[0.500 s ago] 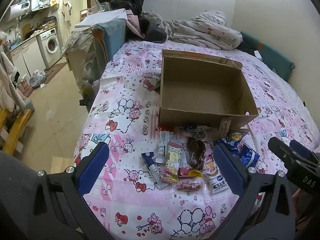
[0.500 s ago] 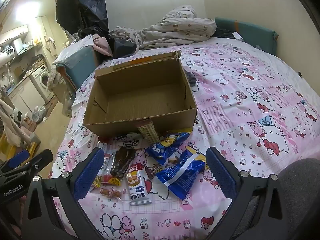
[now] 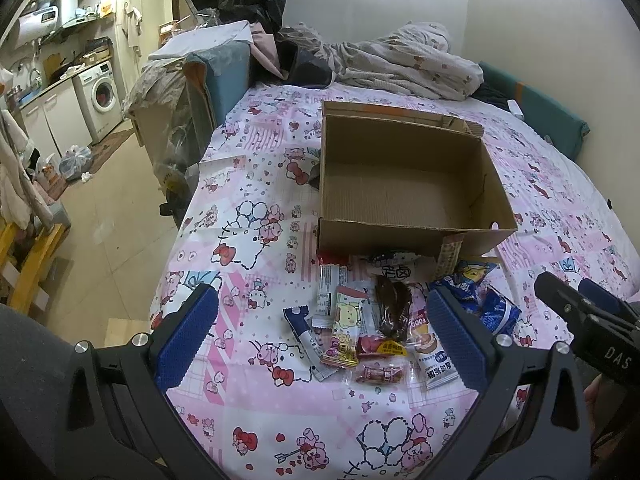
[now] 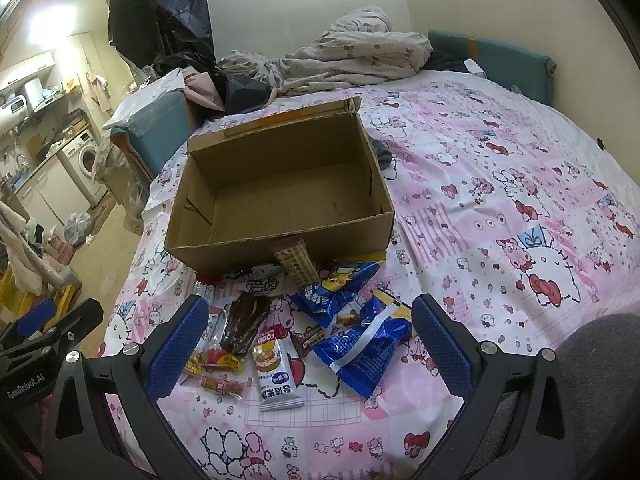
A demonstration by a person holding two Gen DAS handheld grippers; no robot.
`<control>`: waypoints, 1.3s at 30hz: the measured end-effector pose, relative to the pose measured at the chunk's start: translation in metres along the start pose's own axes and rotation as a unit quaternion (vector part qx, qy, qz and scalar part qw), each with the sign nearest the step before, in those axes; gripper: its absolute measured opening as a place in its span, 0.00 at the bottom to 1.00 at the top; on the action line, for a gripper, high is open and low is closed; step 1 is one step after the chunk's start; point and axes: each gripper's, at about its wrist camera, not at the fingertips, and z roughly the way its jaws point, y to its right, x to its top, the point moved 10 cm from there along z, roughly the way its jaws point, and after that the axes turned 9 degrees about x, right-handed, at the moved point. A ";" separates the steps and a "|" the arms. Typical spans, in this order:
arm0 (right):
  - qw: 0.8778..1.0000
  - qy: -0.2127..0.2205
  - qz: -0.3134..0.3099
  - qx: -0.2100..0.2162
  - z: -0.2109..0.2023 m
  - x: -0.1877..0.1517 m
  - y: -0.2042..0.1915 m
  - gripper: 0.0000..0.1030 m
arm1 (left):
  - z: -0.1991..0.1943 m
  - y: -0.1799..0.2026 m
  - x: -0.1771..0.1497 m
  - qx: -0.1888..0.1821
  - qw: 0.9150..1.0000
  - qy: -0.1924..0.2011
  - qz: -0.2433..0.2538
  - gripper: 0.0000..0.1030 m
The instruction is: Organize snacks
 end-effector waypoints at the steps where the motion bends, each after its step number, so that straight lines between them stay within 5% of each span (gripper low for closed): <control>1: 1.000 0.000 0.000 0.001 0.000 0.000 0.000 1.00 | 0.000 0.000 0.000 0.001 1.000 0.000 0.000 1.00; 29: 0.999 -0.029 0.026 0.006 0.007 0.003 0.017 1.00 | 0.012 -0.002 0.011 0.002 1.000 -0.030 0.007 1.00; 39: 0.980 -0.131 0.146 -0.021 0.045 -0.006 0.078 1.00 | 0.046 0.003 0.008 -0.014 0.993 -0.112 -0.016 1.00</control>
